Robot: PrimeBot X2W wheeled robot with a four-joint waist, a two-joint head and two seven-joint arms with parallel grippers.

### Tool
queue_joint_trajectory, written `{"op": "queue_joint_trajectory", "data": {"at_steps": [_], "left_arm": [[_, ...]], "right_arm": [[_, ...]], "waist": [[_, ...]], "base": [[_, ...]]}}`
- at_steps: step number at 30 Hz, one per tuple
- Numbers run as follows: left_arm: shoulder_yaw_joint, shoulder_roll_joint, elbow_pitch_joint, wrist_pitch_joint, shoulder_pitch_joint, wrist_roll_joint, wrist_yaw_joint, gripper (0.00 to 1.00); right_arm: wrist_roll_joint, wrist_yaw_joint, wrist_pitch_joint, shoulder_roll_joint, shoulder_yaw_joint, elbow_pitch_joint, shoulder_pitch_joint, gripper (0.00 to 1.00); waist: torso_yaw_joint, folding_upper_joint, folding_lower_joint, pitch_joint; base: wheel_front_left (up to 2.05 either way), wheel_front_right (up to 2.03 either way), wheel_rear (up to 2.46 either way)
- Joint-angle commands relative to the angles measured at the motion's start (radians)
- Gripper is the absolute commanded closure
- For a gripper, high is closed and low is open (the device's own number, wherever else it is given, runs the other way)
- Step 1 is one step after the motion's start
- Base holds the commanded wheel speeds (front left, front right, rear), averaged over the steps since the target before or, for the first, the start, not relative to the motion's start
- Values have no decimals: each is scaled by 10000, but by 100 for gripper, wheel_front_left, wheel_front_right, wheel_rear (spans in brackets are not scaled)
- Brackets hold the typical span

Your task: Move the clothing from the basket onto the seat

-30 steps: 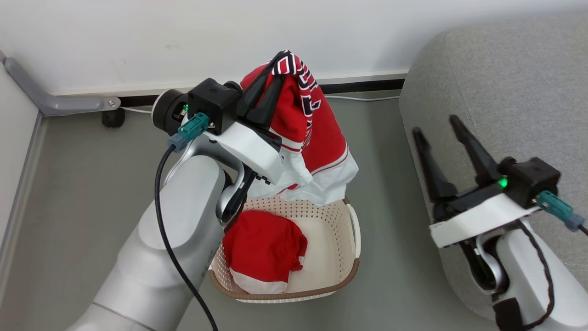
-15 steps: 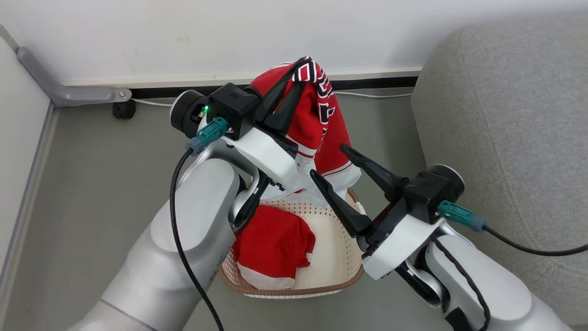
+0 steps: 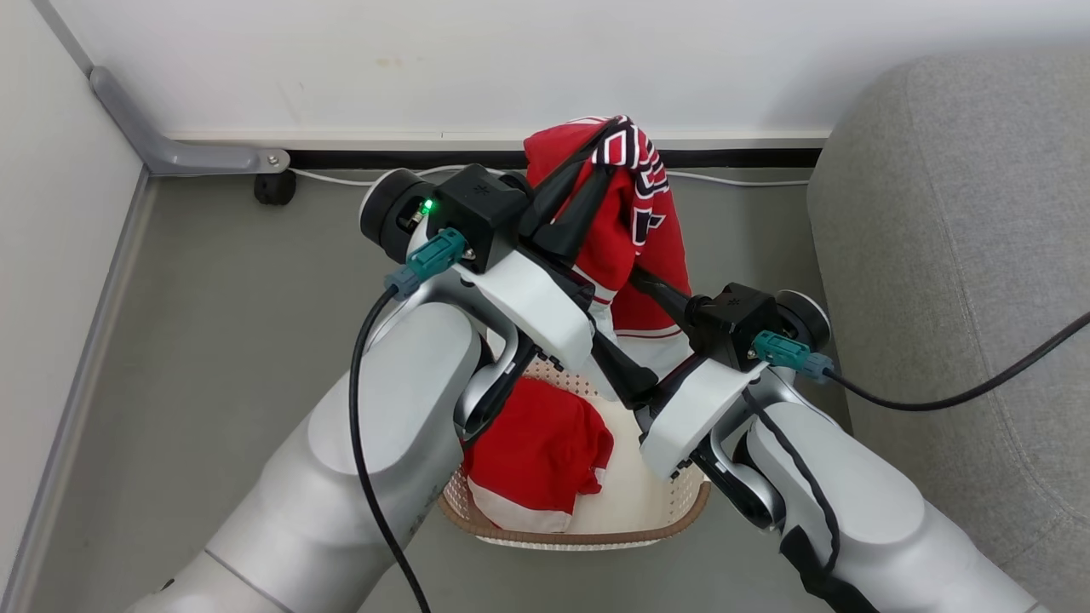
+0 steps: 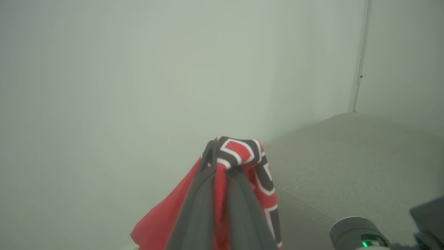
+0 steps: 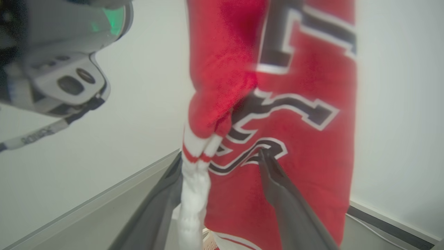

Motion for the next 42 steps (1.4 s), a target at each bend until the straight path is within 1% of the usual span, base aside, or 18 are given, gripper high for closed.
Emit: {"op": "queue_joint_trajectory", "data": {"at_steps": [1,2,5,11,12,13,14,17,22,27,38,39,42], "left_arm": [[220,185,-307,-61,-522,-98,107,100],[156,185,-303,-61,-495,-160,120,100],[56,185,-341,-61,-417,-239,129,100],[221,185,-349,-61,-231,-88,131,100],[257,185,-366,-61,-217,-54,119,87],[283,185,-377,-61,-202,3,102,52],[311,185,-369,-61,-177,40,92,0],[325,185,-290,-61,-107,88,-12,0],[471,185,-15,-61,75,305,-175,0],[684,185,170,-61,386,524,-289,0],[1302,185,222,-61,1076,944,-527,0],[1302,185,222,-61,1076,944,-527,0],[1436,185,260,-61,1226,1049,-580,0]], "right_arm": [[-97,40,-61,194,-55,-69,-159,79],[-69,40,-61,252,-132,38,-165,100],[32,40,-61,354,-140,129,-173,100],[41,40,-61,379,-319,-81,-135,100],[38,40,-61,368,-346,-134,-124,100],[34,40,-61,343,-362,-185,-112,100],[35,40,-61,317,-386,-225,-101,100],[48,40,-61,245,-455,-385,-99,100],[15,40,-61,212,-906,-734,-26,100],[-71,40,-61,158,-1217,-943,60,100],[-32,40,-61,-93,-1871,-1322,548,100],[-32,40,-61,-93,-1871,-1322,548,100],[-8,40,-61,-139,-2057,-1460,676,100]], "waist": [[47,0,0,-27],[72,0,0,-43],[102,0,0,-79],[-9,0,0,-19],[-43,0,0,10],[-71,0,0,35],[-101,0,0,60],[-193,0,0,125],[-389,0,0,155],[-728,0,0,167],[-1973,0,0,37],[-1973,0,0,37],[-2413,0,0,-20]], "base": [[0,0,0],[0,0,0],[0,0,0],[0,0,0],[0,0,0],[0,0,0],[0,0,0],[0,0,0],[0,0,0],[0,0,0],[0,0,0],[0,0,0],[0,0,0]]}}
